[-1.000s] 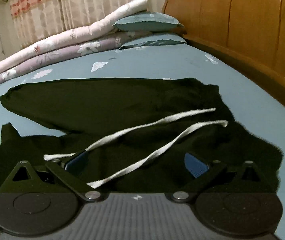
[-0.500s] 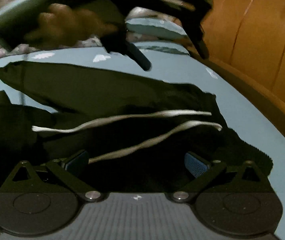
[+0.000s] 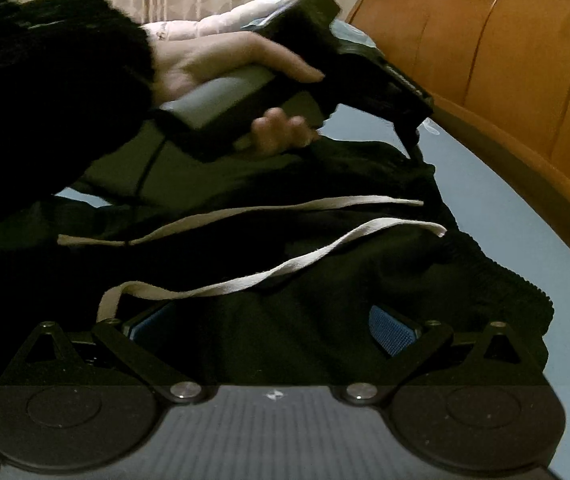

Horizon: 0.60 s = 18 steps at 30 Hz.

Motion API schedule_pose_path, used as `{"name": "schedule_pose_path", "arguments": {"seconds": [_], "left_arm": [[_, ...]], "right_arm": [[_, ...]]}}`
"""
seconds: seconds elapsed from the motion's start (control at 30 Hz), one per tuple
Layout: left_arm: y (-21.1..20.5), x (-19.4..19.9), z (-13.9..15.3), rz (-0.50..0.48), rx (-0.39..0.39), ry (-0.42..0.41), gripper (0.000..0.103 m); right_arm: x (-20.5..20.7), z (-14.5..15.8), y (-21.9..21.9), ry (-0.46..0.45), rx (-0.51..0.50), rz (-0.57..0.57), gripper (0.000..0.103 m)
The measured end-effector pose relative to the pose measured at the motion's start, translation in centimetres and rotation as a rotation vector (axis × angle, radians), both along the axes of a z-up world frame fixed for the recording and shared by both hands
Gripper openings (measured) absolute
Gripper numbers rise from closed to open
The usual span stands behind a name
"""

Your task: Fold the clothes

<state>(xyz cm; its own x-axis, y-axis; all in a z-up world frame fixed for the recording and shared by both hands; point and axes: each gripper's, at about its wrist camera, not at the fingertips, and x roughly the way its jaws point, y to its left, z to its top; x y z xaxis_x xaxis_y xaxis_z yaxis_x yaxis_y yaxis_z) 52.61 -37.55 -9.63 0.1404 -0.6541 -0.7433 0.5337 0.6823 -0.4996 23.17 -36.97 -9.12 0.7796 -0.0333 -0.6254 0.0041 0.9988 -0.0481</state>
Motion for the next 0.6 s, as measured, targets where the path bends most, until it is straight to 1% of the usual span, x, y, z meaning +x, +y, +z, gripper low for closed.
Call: {"name": "schedule_pose_path", "arguments": {"seconds": [0.1, 0.17, 0.27, 0.33, 0.4, 0.53, 0.6], "left_arm": [[-0.9, 1.3, -0.1, 0.009, -0.002, -0.029, 0.093], [-1.5, 2.0, -0.1, 0.015, 0.003, -0.072, 0.093], [-1.4, 2.6, -0.2, 0.047, 0.002, -0.06, 0.093], [-0.5, 1.9, 1.1, 0.046, 0.023, -0.083, 0.093], [0.4, 1.1, 2.4, 0.044, 0.044, -0.106, 0.093], [3.0, -1.1, 6.6, 0.034, 0.068, -0.15, 0.093], [4.5, -2.5, 9.0, 0.028, 0.098, -0.175, 0.093]], "right_arm": [[0.1, -0.1, 0.2, 0.008, 0.0, 0.003, 0.103], [0.2, -0.2, 0.4, 0.012, -0.005, 0.004, 0.103], [0.3, -0.4, 0.6, 0.017, -0.017, 0.008, 0.103], [0.4, -0.5, 0.7, 0.02, -0.018, 0.01, 0.103], [0.7, -0.8, 0.3, 0.031, 0.003, 0.009, 0.103], [1.1, -1.3, 0.1, 0.046, 0.02, 0.012, 0.103], [1.0, -1.4, 0.1, 0.04, 0.017, 0.015, 0.103]]}}
